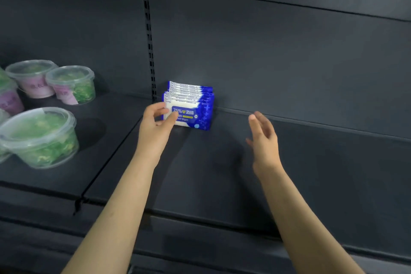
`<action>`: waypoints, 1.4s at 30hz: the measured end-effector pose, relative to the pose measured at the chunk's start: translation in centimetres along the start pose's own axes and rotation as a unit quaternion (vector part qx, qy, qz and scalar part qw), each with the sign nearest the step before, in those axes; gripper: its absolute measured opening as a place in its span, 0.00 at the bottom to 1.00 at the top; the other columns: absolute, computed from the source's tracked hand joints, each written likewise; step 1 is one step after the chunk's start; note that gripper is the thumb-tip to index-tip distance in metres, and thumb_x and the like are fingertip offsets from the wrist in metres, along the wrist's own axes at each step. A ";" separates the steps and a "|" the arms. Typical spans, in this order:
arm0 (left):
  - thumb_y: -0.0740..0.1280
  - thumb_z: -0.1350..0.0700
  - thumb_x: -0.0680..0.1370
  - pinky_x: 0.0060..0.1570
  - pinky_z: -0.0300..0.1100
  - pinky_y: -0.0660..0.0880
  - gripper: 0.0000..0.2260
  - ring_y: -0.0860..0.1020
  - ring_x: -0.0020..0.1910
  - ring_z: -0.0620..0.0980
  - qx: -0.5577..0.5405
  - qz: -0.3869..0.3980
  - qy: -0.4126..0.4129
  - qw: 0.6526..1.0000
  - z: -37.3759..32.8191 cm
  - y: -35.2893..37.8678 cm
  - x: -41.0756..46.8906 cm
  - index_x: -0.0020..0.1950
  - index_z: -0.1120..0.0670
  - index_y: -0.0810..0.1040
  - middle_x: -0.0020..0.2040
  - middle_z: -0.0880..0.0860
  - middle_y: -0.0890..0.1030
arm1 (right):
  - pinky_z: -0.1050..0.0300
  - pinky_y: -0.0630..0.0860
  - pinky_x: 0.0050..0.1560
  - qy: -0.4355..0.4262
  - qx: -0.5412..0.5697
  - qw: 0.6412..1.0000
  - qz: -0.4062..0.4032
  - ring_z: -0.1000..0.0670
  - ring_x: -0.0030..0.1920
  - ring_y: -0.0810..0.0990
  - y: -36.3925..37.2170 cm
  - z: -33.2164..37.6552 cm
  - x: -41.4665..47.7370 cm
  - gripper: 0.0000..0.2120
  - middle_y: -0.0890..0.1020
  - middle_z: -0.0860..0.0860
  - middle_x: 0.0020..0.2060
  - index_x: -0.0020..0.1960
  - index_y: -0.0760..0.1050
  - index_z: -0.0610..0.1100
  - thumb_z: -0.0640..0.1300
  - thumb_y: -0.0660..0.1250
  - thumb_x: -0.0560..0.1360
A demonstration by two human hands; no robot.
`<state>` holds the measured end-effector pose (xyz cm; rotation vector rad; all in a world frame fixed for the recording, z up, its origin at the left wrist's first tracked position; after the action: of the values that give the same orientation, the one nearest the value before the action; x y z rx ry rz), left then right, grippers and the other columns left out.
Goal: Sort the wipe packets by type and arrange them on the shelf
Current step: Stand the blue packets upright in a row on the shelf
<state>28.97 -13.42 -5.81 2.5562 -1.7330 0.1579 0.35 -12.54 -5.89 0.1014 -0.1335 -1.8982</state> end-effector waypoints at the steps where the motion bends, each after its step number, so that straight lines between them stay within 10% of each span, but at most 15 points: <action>1: 0.70 0.52 0.77 0.62 0.53 0.76 0.12 0.79 0.53 0.44 -0.010 0.005 0.003 1.000 -0.7 0.9 -1.0 0.58 0.41 0.73 0.55 0.42 0.79 | 0.48 0.68 0.73 -0.001 0.007 1.000 -0.005 0.62 0.61 0.74 -1.5 0.8 -0.5 0.19 0.76 0.62 0.59 0.71 0.72 0.50 0.49 0.66 0.80; 22: 0.69 0.50 0.78 0.59 0.45 0.78 0.17 0.78 0.61 0.43 -0.104 0.387 -0.086 0.912 -5.6 37.5 -40.0 0.66 0.46 0.74 0.62 0.44 0.78 | 0.50 0.68 0.71 -0.052 -0.024 0.958 -0.280 0.55 0.67 0.69 -50.9 8.1 -21.7 0.20 0.71 0.59 0.65 0.73 0.67 0.54 0.54 0.60 0.82; 42: 0.66 0.46 0.79 0.63 0.50 0.75 0.16 0.76 0.61 0.47 0.086 0.663 -0.180 0.722 8.3 58.7 -62.0 0.67 0.48 0.75 0.63 0.46 0.78 | 0.45 0.72 0.65 0.107 0.034 0.835 -0.539 0.47 0.67 0.74 -77.0 -7.9 -34.3 0.26 0.76 0.50 0.66 0.73 0.68 0.49 0.60 0.61 0.80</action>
<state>-47.79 21.23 -21.92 0.8464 -3.4118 -0.1699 -59.49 44.41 -24.57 0.5290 0.0309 -2.9940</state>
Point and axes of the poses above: each hand's wrist, its own x-axis towards the middle knuckle, its own y-axis out of the palm, z = x × y, the point moved 9 cm from there along x, towards the middle knuckle
